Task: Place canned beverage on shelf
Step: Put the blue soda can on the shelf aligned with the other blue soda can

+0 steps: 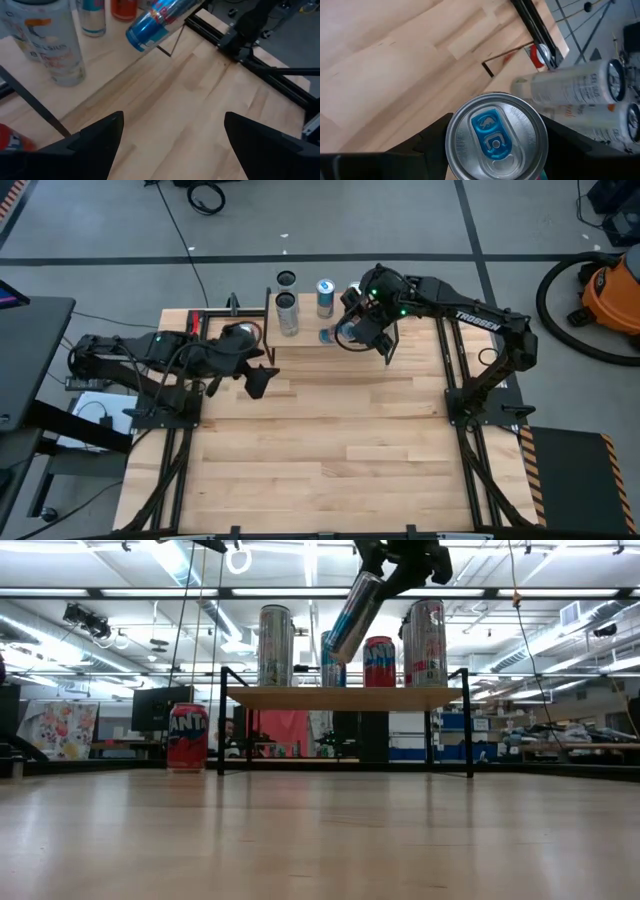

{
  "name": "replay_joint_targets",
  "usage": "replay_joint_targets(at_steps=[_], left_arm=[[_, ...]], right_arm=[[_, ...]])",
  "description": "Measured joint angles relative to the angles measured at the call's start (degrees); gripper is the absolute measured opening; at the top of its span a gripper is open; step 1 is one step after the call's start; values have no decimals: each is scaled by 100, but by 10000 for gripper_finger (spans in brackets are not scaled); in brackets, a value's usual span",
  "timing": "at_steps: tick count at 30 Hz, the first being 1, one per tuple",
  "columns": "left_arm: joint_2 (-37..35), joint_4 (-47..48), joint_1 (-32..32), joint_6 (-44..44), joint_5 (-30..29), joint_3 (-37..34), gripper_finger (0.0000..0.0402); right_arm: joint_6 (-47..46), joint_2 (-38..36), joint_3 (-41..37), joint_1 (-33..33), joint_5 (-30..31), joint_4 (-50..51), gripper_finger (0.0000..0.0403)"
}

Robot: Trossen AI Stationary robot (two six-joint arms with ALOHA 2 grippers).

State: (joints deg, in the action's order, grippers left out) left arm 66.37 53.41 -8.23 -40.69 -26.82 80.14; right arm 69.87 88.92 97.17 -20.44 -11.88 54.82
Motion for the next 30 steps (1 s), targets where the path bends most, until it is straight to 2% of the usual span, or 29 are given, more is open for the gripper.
replay_joint_targets(at_steps=[5, 10, 18, 22, 25, 30], left_arm=[[0, -4, 376, 238, 34, -2, 357], [0, -3, 650, 446, 230, -2, 357], [0, -3, 820, 629, 327, -2, 357], [0, -2, 818, 1031, 494, 0, 357], [59, 7, 805, 1079, 516, -2, 357], [98, 2, 805, 1773, 525, -2, 357]], right_arm=[[-67, 0, 95, -159, -69, 30, 250], [-621, 0, 106, -202, -426, 402, 250], [-1655, 0, 104, 251, -638, 264, 252], [-1604, 0, 104, 534, -791, 311, 254], [-1585, 0, 104, 681, -673, 309, 252], [-1616, 0, 104, 758, -577, 302, 252]])
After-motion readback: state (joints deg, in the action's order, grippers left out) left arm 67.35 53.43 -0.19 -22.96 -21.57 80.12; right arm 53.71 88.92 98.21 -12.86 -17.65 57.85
